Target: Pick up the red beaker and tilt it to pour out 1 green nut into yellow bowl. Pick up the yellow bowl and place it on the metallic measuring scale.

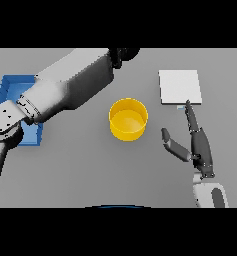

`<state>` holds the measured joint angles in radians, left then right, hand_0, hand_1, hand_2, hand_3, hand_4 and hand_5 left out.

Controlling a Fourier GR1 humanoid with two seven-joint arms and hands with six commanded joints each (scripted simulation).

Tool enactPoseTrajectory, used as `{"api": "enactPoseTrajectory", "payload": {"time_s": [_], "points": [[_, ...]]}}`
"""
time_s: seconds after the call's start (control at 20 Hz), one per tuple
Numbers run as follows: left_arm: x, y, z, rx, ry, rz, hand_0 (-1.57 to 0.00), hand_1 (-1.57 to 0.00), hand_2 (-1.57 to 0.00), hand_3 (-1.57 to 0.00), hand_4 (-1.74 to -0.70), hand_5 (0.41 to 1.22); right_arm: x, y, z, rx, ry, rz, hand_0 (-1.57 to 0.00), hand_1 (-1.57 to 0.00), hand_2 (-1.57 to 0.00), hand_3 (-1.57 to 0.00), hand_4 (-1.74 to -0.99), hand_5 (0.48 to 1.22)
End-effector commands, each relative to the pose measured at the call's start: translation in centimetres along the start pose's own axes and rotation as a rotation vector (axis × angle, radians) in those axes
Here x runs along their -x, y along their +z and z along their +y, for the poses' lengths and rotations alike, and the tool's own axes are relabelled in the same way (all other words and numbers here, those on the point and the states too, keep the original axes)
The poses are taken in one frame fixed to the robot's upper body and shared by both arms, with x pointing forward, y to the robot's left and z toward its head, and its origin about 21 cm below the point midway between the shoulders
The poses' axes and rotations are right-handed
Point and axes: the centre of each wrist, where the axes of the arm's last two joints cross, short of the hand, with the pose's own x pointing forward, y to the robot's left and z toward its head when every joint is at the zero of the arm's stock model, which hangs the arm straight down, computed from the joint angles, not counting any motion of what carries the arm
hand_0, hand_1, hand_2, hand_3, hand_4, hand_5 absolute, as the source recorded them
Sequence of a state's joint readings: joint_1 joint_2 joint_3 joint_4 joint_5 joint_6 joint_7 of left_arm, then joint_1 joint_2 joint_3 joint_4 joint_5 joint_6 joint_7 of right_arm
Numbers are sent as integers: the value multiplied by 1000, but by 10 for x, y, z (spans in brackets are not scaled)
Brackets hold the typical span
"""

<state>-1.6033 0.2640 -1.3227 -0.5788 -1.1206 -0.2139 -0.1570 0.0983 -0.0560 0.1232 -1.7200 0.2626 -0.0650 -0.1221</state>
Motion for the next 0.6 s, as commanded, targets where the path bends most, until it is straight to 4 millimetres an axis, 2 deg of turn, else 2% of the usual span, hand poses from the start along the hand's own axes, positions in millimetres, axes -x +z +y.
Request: {"api": "enactPoseTrajectory", "payload": {"time_s": [0.0,0.15,0.3,0.35,0.45,0.55], "points": [[15,3,-2,-14,16,44,-1571,-1571,-1571,-1179,-1731,1221,1,0,3,-3,-6,3,1,1,1,1,-1160,660],[79,22,-14,-10,232,231,-1571,-1571,-1571,-1370,-1727,1221,3,2,4,-11,-23,0,1,1,1,1,-1160,661],[118,45,-55,-6,633,405,-1571,-1571,-1571,-1468,-1734,1221,3,-3,6,1,15,8,1,1,1,1,-1146,641],[130,56,-71,-24,785,477,-1571,-1571,-1571,-1427,-1735,1221,2,-3,5,4,37,5,1,1,1,1,-1140,637],[141,72,-103,-38,1030,590,-1571,-1571,-1571,-1402,-1737,1221,0,-8,8,-5,28,-2,1,1,1,1,-1142,630],[141,91,-147,-50,1230,695,-1571,-1571,-1571,-1430,-1739,1221,2,-9,7,-13,-32,-15,1,1,1,1,-1110,623]]}}
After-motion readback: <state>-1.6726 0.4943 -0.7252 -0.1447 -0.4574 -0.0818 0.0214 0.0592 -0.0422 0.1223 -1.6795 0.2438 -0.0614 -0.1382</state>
